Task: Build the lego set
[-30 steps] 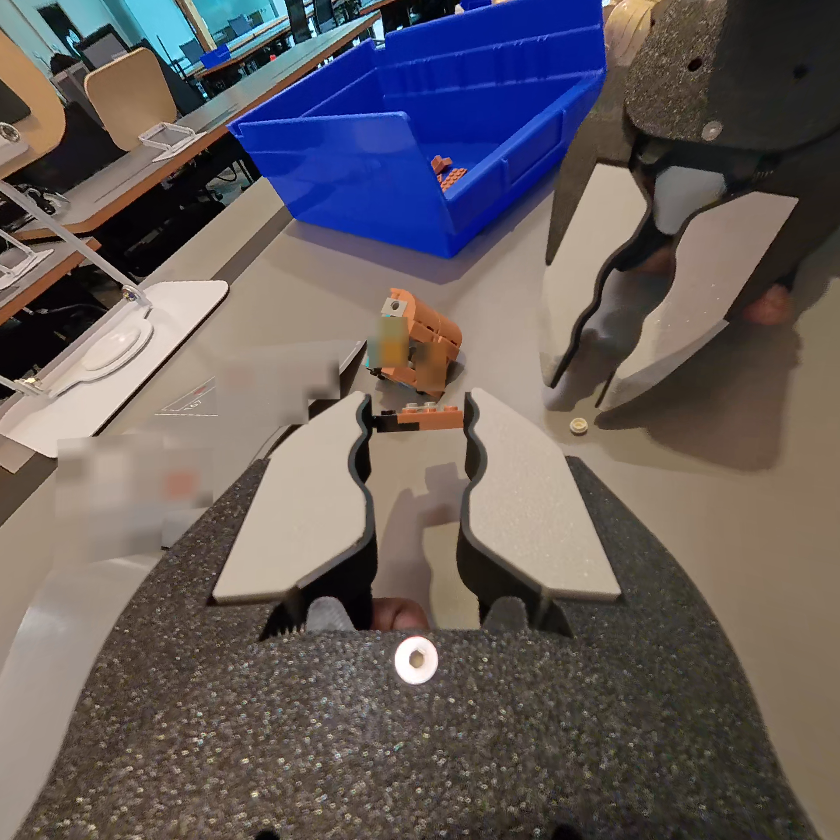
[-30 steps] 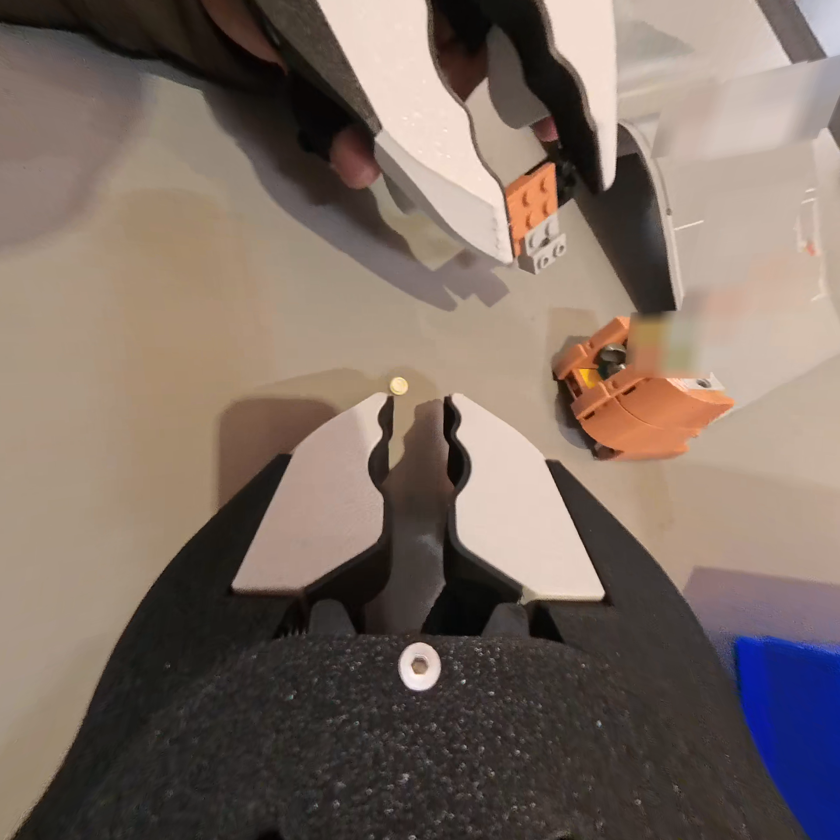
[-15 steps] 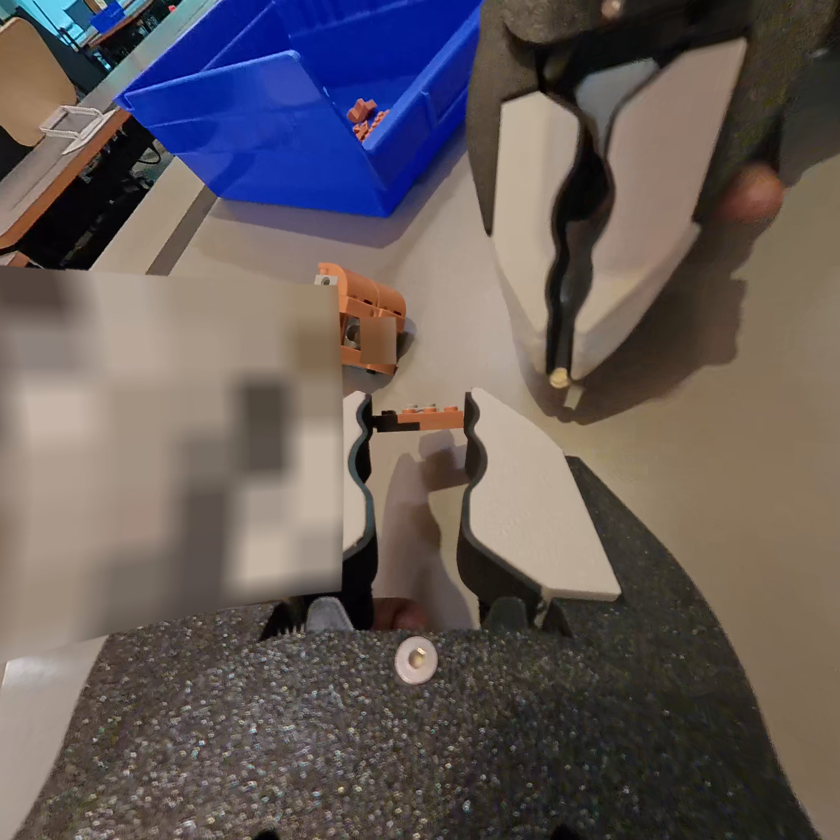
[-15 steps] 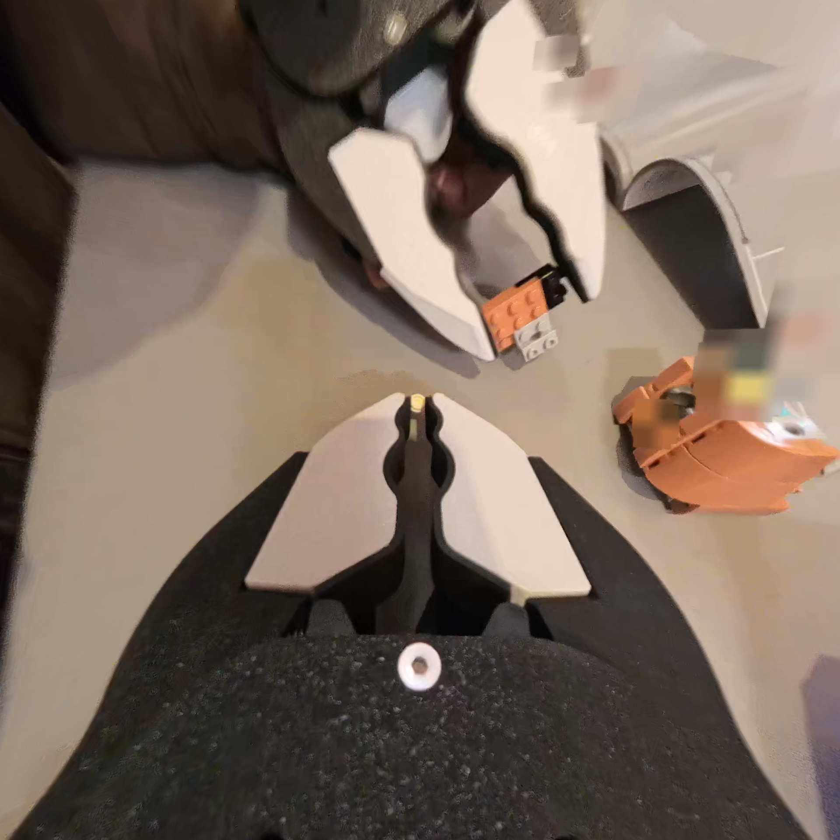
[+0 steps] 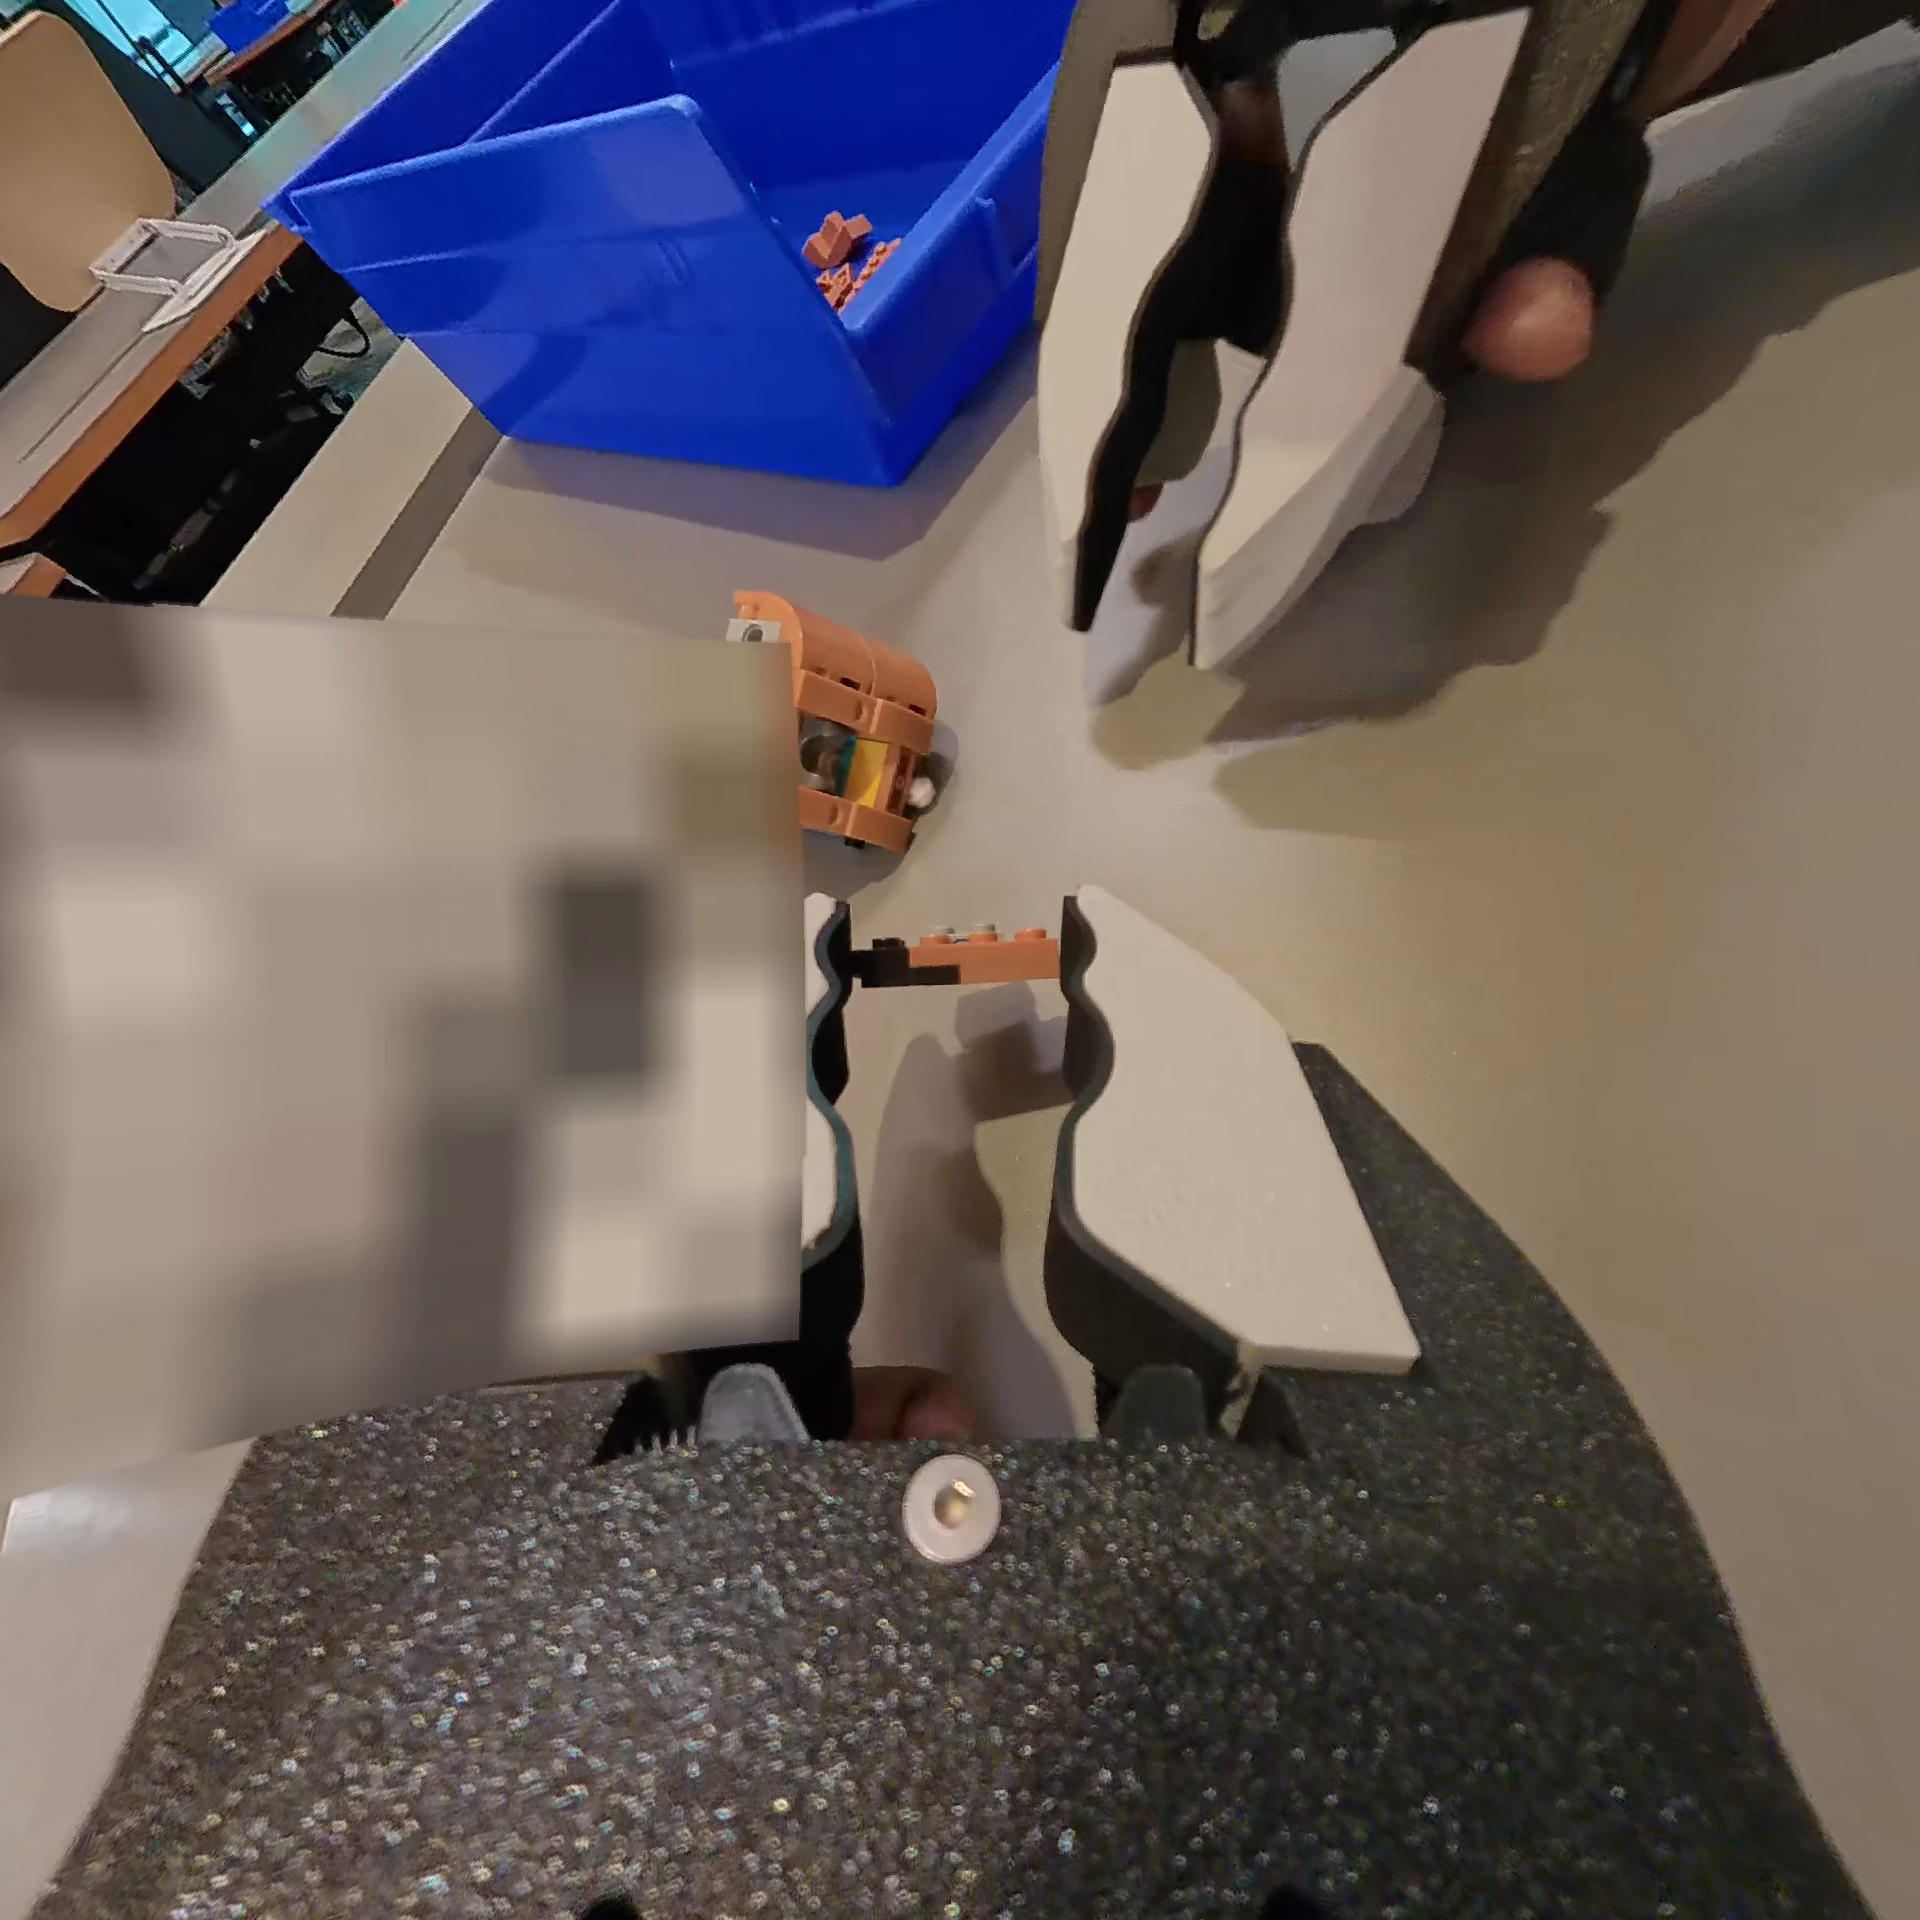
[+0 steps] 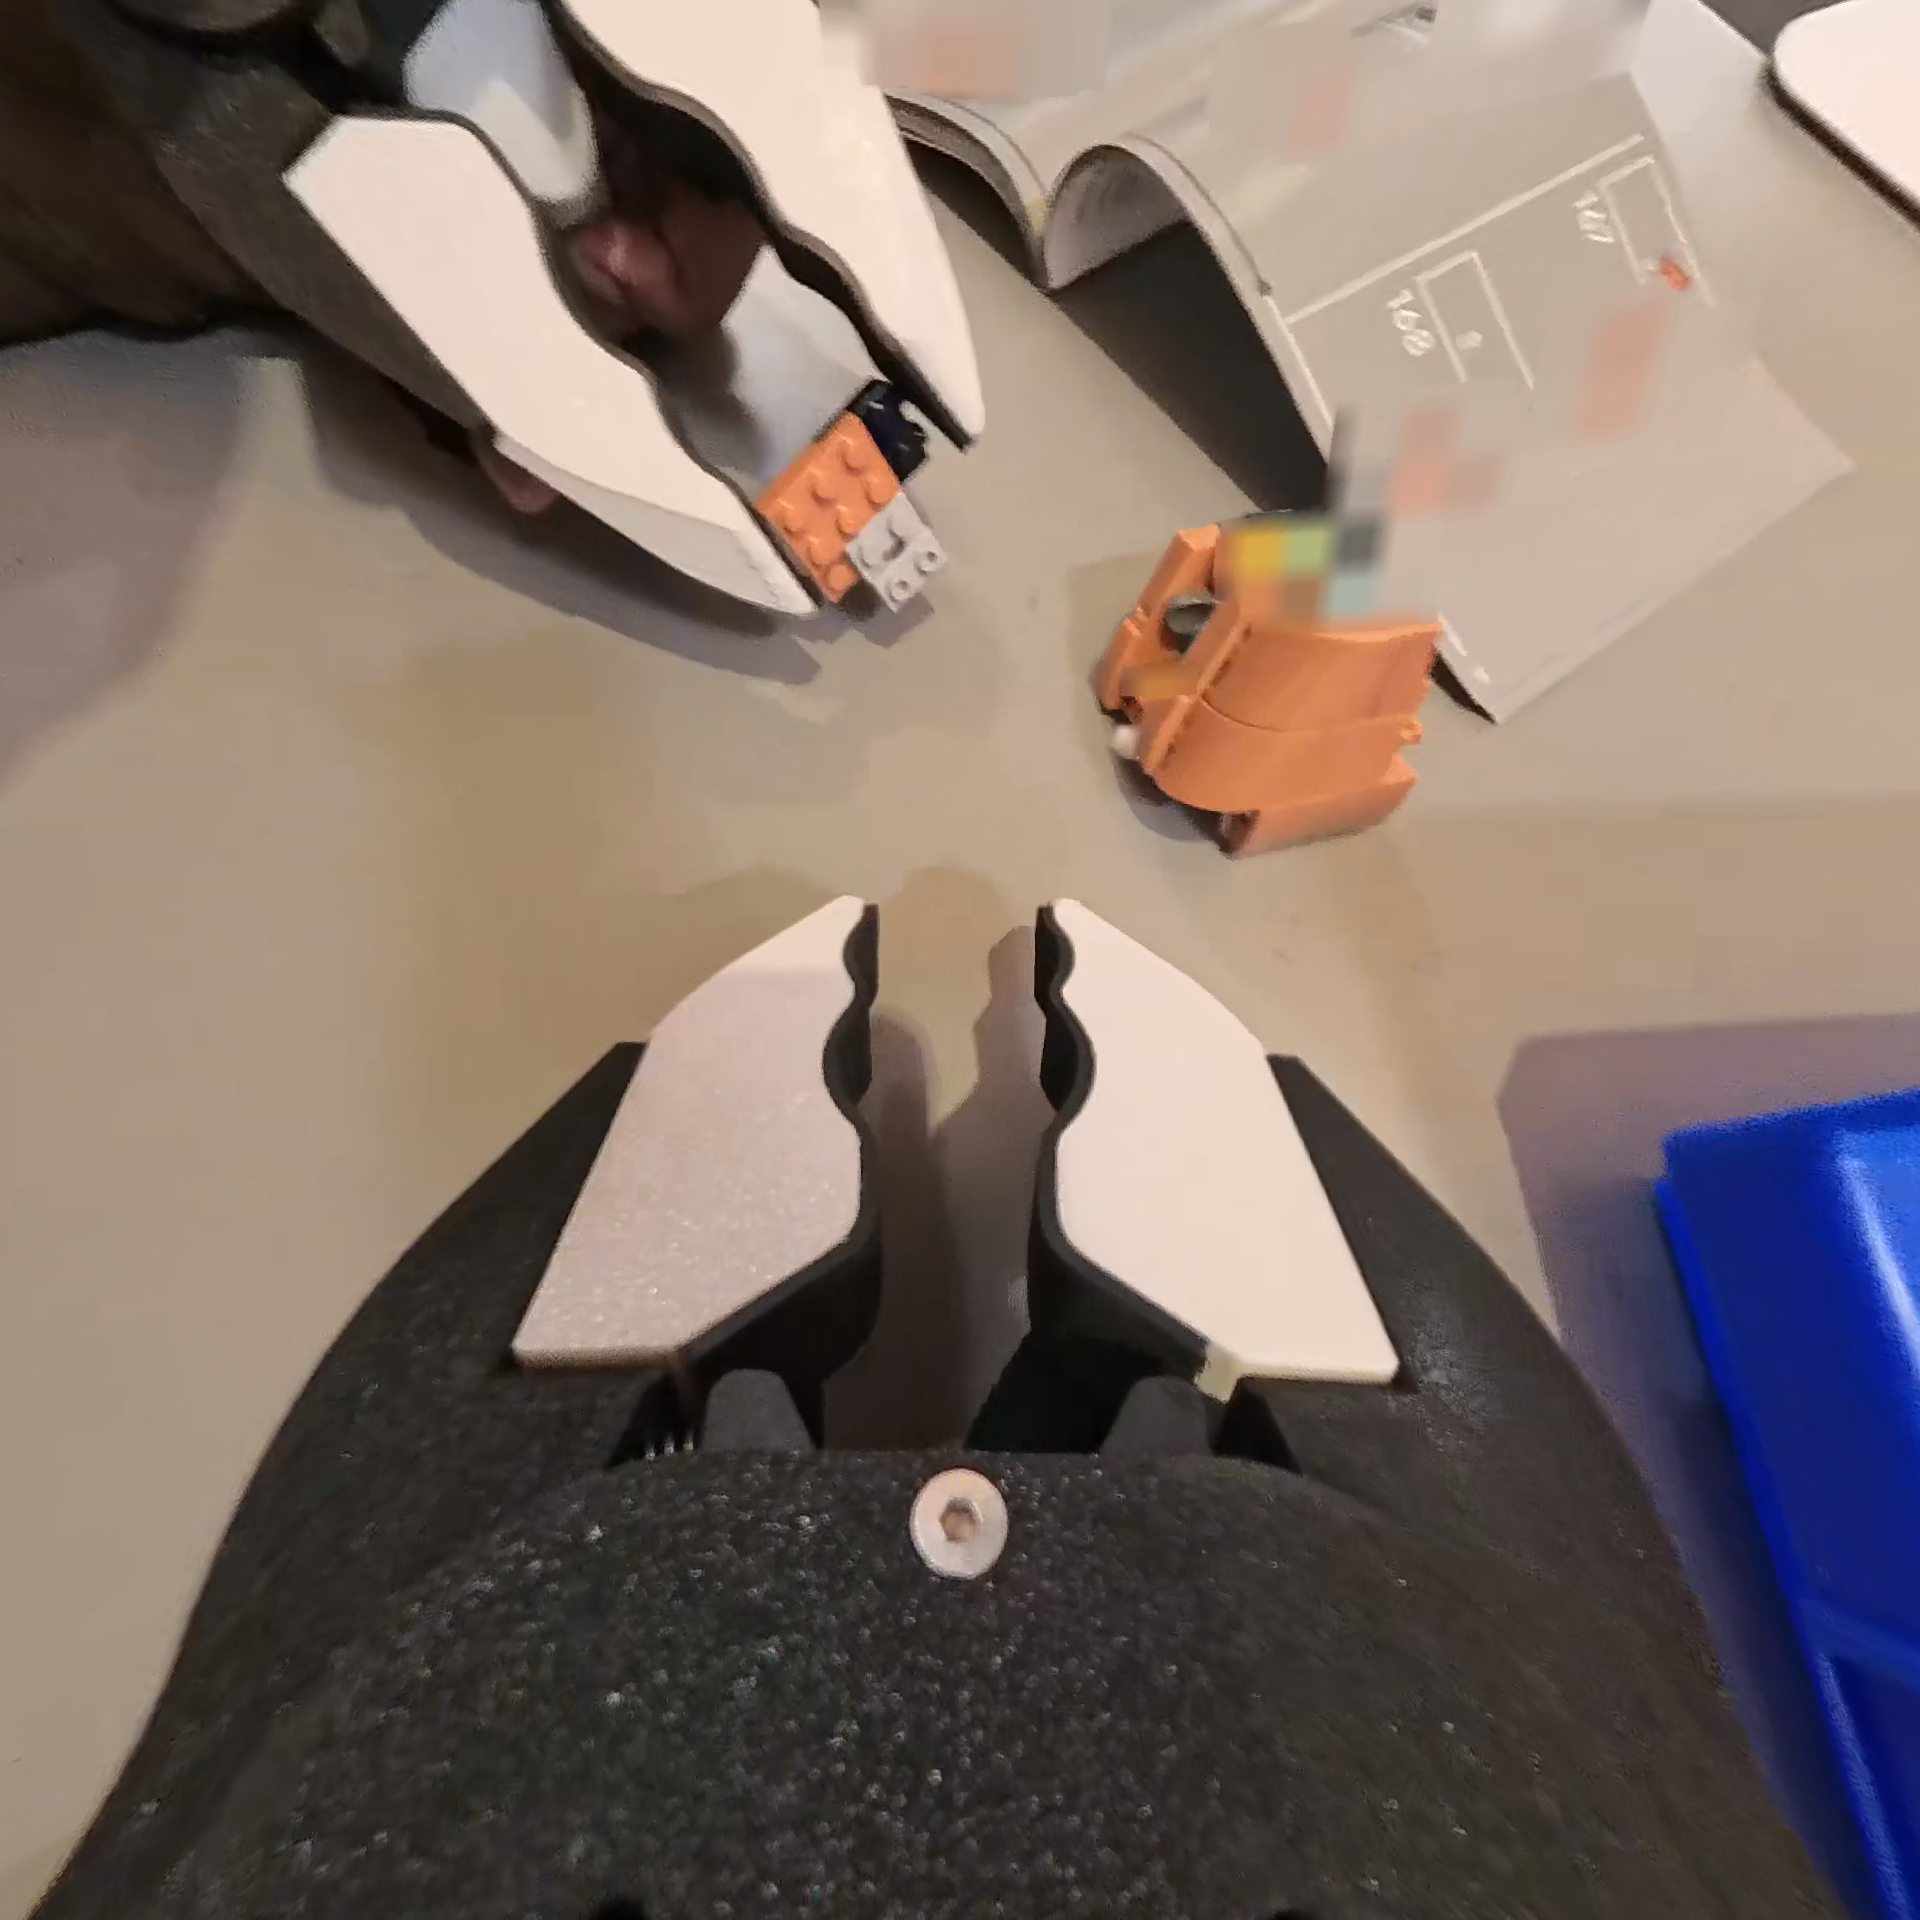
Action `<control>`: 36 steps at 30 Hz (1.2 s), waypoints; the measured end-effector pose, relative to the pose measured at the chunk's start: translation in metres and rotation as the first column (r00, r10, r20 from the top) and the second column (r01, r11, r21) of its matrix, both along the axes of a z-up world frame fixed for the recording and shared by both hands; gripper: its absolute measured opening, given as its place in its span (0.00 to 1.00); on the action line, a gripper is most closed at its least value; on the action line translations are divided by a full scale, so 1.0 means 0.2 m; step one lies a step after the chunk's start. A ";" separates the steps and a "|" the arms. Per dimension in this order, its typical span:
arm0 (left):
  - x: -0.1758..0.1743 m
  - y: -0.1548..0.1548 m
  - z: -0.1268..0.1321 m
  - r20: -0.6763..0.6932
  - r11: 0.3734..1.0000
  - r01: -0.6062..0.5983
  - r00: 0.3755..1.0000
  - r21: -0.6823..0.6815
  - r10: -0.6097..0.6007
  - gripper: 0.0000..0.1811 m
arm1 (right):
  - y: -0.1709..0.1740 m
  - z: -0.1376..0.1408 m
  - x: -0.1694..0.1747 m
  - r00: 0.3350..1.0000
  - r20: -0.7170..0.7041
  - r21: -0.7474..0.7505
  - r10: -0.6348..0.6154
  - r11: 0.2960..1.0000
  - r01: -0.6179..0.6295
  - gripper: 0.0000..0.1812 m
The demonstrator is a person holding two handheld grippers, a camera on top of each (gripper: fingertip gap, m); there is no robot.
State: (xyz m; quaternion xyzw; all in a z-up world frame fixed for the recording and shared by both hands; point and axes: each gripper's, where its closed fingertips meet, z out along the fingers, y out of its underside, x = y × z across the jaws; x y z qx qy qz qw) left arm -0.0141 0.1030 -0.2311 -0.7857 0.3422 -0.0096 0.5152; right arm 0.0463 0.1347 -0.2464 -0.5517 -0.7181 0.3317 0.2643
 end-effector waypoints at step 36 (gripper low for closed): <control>-0.04 -0.04 -0.09 -0.005 0.986 0.006 1.000 -0.164 -0.007 0.21 | 0.06 -0.08 -0.25 0.995 0.081 0.111 -0.050 0.993 0.040 0.04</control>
